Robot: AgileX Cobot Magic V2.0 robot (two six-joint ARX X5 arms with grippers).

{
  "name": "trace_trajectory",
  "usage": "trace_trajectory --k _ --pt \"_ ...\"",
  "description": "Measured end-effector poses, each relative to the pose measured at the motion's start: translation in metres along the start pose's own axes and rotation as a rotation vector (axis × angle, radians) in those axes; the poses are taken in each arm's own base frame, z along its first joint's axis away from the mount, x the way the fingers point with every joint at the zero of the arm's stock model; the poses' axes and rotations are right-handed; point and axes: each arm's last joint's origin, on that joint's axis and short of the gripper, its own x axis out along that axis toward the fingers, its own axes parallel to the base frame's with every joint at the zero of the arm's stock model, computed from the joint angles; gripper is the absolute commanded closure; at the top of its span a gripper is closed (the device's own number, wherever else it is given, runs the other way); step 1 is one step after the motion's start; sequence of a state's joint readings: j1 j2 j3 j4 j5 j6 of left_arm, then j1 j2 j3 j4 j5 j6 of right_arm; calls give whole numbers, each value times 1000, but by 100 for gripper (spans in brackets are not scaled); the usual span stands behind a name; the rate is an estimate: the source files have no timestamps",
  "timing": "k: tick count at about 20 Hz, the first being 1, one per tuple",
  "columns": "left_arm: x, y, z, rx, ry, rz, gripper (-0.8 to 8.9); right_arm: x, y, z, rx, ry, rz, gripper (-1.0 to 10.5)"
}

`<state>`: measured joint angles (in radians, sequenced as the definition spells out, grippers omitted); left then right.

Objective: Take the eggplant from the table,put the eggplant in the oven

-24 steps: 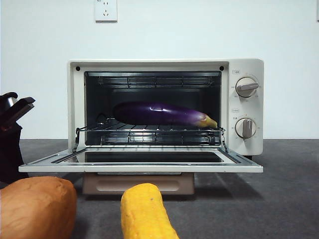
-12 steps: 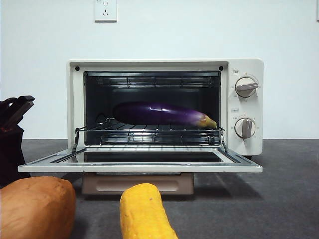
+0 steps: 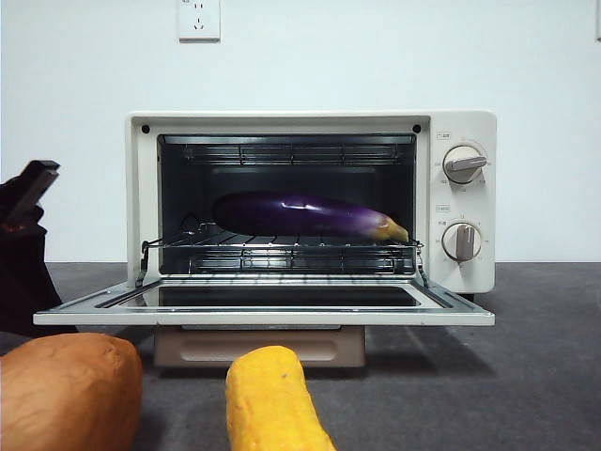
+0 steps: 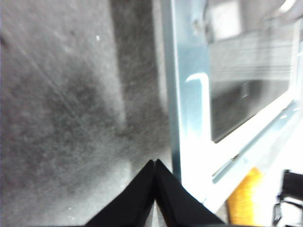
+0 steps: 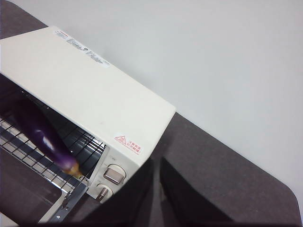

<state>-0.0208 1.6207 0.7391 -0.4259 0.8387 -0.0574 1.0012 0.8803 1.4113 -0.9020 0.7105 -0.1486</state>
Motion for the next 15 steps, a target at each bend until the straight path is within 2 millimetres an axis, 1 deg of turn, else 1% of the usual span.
trace_trajectory --k 8,15 --pt "-15 10 1 -41 -53 -110 807 0 0 0 -1 2 0 943" --pt "-16 12 1 -40 -59 -102 807 0 0 0 -2 2 0 943"
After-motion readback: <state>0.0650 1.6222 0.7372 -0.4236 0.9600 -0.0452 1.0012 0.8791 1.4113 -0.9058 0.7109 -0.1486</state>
